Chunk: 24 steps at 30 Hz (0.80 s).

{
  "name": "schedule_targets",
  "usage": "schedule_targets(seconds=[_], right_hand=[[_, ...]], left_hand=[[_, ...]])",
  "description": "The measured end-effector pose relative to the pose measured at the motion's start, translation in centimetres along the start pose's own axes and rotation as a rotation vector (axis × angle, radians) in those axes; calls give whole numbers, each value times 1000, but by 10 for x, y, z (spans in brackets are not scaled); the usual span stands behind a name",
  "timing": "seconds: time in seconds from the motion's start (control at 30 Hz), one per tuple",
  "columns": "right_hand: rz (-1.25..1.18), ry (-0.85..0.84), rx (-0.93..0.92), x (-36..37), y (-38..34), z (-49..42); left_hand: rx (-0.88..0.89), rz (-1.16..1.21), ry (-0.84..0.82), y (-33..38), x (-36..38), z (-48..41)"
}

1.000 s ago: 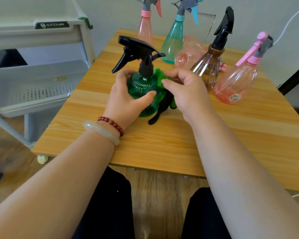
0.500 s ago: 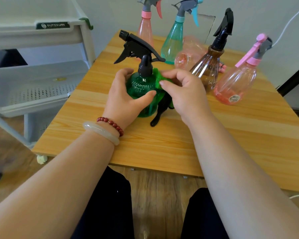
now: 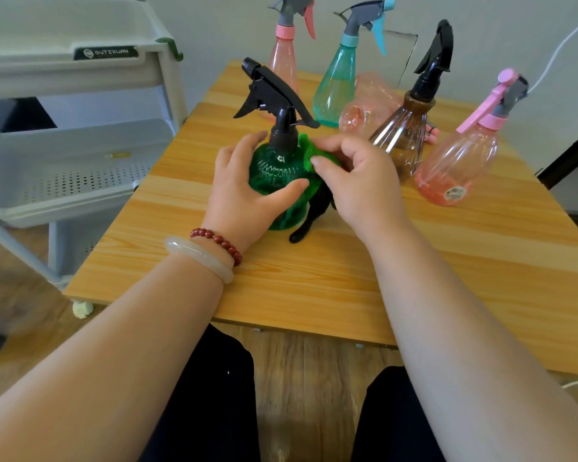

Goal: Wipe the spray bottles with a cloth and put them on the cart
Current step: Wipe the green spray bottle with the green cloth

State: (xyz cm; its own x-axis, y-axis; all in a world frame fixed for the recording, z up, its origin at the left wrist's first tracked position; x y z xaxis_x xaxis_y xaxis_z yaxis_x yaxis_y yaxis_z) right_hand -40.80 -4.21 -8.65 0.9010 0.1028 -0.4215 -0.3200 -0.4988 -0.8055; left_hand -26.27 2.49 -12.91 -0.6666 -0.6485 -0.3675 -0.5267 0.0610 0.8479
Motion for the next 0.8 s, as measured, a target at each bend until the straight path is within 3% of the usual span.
schedule_targets(seconds=[0.17,0.23,0.33,0.4,0.53,0.67,0.8], right_hand=[[290,-199,104,5,28,7],[263,-130,96,3,22,5],[5,27,97,-3,5,0],[-74,44,31,-2,-2,-1],[28,6,2,1,6,2],[277,-157,64,7,28,9],[161,-47,105,1,19,2]], left_hand=[[-68,106,-11,-3,-1,-1],[-60,86,-14,-4,1,0],[-8,27,6,-1,1,1],[3,12,9,0,1,1],[-2,-12,19,-1,-1,-2],[-39,73,17,-2,-2,-1],[-55,125,-18,-1,0,1]])
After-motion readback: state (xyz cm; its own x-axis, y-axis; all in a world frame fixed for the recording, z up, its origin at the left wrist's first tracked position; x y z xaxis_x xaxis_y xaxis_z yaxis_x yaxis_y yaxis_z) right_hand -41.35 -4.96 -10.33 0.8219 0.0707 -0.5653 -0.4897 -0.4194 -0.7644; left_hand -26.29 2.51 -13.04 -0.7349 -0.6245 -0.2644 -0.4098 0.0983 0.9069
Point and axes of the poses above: each hand's wrist, its own z-axis away from the middle knuckle, its own x-axis out of the palm, y = z × x, the point moved 5 cm from there along -z, towards the middle knuckle, and after that the axes turned 6 degrees about y, right-handed, at the moved point
